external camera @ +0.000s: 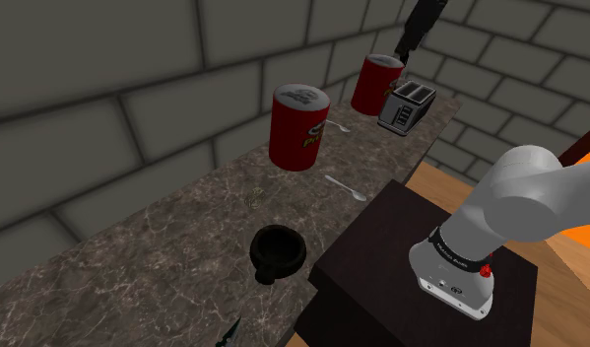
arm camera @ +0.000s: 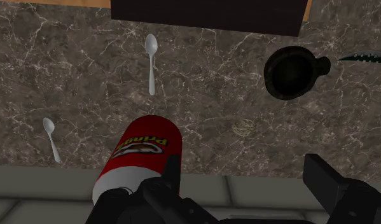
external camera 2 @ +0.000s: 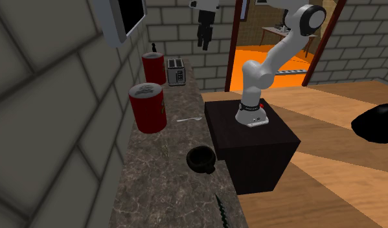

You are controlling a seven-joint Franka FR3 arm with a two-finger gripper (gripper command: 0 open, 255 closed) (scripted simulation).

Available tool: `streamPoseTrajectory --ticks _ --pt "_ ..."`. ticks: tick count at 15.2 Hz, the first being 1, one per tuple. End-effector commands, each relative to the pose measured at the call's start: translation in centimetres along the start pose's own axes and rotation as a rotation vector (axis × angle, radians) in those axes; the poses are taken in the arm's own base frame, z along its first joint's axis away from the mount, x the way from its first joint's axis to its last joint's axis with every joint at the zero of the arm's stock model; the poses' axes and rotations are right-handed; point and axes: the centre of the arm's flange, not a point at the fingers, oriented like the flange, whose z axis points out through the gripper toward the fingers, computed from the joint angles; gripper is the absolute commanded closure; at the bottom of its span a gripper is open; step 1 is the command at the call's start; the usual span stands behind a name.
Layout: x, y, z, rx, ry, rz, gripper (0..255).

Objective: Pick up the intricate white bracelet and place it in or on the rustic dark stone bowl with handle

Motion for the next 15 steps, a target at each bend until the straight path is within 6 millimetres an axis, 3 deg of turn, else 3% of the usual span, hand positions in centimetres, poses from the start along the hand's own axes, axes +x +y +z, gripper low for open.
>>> streamPoseTrajectory --ticks 1,15 --pt "0.0 0.0 0.0 0.000 0.000 0.000 0" --pt "3.5 0.1 18.0 0.049 0.045 -0.100 0"
